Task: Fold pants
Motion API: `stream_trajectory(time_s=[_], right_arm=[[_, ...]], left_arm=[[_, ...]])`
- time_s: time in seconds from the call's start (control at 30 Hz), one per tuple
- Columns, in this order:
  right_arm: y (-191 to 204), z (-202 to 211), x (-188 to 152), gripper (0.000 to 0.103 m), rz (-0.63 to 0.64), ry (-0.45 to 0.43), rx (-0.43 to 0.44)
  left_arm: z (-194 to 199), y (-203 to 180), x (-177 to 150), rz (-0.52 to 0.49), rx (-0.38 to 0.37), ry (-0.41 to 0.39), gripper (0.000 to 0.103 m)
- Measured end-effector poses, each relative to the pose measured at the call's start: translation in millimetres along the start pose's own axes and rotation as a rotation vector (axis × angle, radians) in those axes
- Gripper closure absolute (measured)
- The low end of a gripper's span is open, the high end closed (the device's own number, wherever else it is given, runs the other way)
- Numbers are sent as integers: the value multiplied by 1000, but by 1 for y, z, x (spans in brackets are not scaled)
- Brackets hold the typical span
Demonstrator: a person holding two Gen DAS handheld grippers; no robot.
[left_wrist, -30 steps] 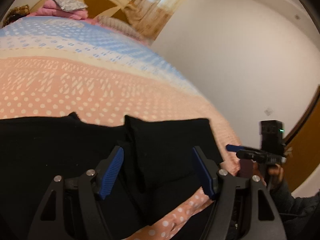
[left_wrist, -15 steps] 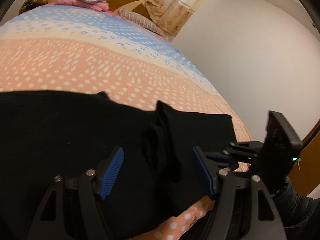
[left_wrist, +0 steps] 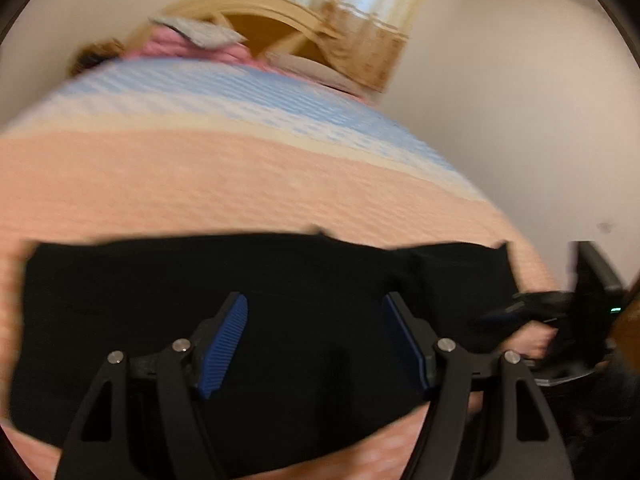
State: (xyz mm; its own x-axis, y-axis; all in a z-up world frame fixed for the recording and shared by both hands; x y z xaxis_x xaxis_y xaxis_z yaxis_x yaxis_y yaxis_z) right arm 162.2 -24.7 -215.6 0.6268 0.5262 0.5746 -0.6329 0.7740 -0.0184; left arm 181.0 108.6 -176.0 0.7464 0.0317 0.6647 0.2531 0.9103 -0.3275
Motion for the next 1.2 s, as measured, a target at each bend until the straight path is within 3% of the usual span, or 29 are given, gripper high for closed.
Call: stream_trajectory(time_s=[0.1,0.13,0.27,0.4,0.57,0.67,0.7,0.8,0.87,1.07,1.2], right_arm=[[-14,13,-8,36,-21,11,-114],[-22,15,-11,36,-45,21,-136],[-51,20,-23,36,-93,34,-271],[-67,24,-33,35,-129,44,-306],[-72,25,-30,36,-139,42,-313],[-80,24,-27,36,-150,30,-312],[-79,23,-28,36,-153,27,-309],[-80,20,-28,35,-150,24,-311],[-79,19,-29,36,-155,18,-308],[-77,27,-34,36,-165,-5,-300],[-81,30,-35,36,-194,-21,-295]], left_arm=[[24,58,4,-1,254,-21,24],[29,76,4,14,306,-25,24],[35,147,-7,166,412,4,24],[23,170,-20,262,335,2,19],[12,157,-16,243,327,-6,12],[14,146,-16,224,300,5,16],[11,139,-15,206,281,17,22],[-1,120,-20,114,329,48,23],[0,121,-21,121,339,34,25],[13,136,-18,224,210,10,72],[14,129,-17,245,174,2,77]])
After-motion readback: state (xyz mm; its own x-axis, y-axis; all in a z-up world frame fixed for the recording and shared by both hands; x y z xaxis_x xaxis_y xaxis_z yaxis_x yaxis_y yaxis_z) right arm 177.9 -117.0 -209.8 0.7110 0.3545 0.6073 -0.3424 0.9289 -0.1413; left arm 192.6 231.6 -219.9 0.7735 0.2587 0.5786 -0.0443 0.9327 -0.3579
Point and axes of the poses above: each gripper's, at about its wrist camera, not at the fingertips, and z roughly against the way its jaws point, y to its left, x to its top, the point moved 5 cm from there along -z, roughly the way its jaws point, and after that the axes turned 5 degrees about y, right-handed, at the moved point
